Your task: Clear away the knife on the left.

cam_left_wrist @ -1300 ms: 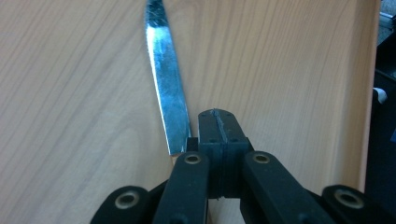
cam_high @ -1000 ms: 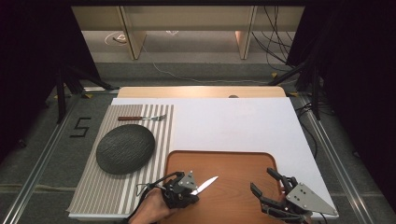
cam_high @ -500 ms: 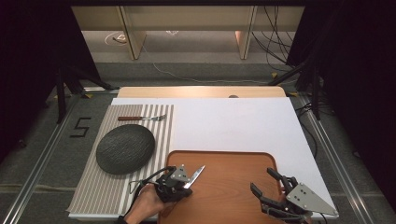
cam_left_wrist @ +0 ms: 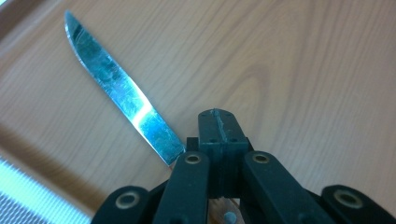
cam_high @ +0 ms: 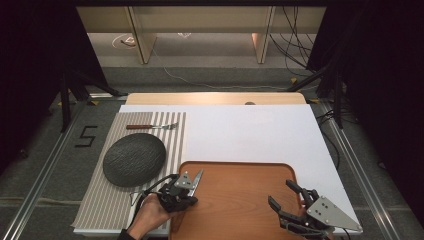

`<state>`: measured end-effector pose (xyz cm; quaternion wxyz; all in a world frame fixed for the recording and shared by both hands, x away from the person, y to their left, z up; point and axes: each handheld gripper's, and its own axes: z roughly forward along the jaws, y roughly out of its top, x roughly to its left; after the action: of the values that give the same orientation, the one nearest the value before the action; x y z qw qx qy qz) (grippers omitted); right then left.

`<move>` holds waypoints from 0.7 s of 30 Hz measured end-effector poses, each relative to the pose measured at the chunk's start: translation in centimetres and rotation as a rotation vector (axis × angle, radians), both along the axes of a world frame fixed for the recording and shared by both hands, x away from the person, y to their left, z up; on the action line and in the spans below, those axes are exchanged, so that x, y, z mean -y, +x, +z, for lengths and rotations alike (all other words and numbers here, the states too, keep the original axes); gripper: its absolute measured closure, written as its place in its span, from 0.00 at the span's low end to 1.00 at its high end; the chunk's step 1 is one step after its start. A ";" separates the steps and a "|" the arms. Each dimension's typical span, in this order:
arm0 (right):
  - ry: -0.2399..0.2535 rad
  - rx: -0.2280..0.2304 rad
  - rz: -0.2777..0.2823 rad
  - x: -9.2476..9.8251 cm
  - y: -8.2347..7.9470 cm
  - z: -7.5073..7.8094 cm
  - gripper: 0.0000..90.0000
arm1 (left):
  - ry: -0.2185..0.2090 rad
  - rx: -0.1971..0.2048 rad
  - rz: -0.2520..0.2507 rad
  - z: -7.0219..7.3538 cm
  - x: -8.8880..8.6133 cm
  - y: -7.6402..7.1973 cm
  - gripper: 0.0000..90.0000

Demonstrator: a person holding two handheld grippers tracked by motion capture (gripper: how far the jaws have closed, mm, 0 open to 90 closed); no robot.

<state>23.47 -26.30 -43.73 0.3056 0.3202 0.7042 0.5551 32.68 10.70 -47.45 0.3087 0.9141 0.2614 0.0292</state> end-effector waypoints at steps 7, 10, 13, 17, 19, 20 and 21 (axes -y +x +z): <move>0.000 -0.001 0.000 0.0 0.0 0.0 0.32 | 0.007 -0.004 0.036 0.0 -1.1 0.1 1.00; 0.001 -0.001 0.000 0.0 0.0 0.0 0.32 | 0.004 -0.007 0.049 0.0 -1.4 0.1 1.00; 0.001 -0.001 -0.001 0.0 0.0 0.0 0.32 | 0.008 -0.012 0.061 0.0 -1.9 0.2 1.00; 0.000 0.000 0.000 0.0 0.0 0.0 0.32 | 0.007 -0.007 0.060 0.0 -2.1 0.2 1.00; 0.001 -0.001 0.000 0.0 0.0 0.0 0.32 | -0.006 -0.006 0.066 0.1 -2.1 0.1 1.00; 0.001 -0.001 0.000 0.0 0.0 0.0 0.32 | -0.014 -0.002 0.065 0.1 -2.2 0.1 0.99; 0.001 0.000 -0.001 0.0 0.0 0.0 0.32 | -0.018 -0.004 0.068 0.2 -2.2 0.2 0.96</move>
<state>23.47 -26.29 -43.74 0.3055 0.3207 0.7039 0.5553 32.85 12.90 -47.25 0.3154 0.9018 0.2932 0.0354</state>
